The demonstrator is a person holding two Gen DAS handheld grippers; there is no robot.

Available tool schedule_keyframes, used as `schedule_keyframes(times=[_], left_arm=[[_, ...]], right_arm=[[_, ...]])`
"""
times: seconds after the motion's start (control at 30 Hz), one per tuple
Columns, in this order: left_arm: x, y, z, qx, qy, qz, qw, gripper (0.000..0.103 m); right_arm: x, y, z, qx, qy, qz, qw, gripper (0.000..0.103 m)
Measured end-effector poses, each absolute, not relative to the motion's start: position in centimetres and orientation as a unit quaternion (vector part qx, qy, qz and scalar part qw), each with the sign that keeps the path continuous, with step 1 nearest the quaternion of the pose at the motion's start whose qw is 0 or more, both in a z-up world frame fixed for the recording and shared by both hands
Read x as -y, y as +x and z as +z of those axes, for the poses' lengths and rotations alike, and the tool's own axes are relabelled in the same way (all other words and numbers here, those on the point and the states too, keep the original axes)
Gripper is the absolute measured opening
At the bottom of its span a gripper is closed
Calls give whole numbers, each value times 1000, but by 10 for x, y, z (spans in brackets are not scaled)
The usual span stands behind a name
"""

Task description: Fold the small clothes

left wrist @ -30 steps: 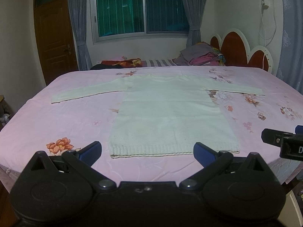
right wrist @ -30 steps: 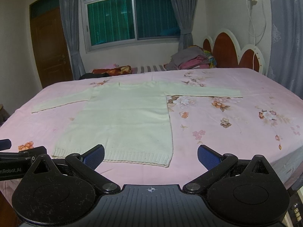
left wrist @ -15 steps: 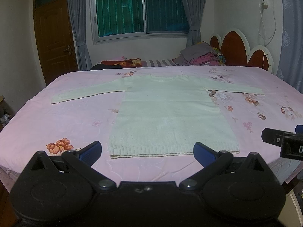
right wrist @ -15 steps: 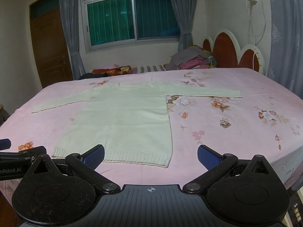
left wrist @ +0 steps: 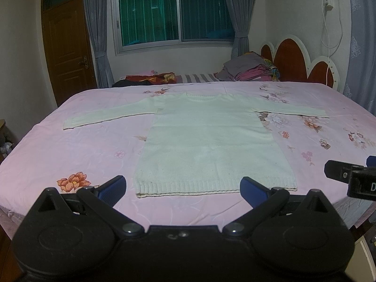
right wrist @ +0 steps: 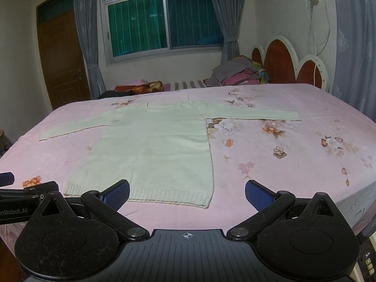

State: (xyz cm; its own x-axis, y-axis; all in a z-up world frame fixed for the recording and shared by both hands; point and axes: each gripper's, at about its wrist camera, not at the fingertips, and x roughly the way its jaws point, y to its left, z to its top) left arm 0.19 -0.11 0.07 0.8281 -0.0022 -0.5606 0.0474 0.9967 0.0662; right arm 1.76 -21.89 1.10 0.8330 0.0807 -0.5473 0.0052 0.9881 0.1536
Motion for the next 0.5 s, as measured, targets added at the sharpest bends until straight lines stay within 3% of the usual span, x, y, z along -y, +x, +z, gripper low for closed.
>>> schedule_keyframes(times=[0.5], left_arm=[[4,3,0,-293,40,-11,955,103]], right_arm=[[219,18,11,-288,75,20,954,103]])
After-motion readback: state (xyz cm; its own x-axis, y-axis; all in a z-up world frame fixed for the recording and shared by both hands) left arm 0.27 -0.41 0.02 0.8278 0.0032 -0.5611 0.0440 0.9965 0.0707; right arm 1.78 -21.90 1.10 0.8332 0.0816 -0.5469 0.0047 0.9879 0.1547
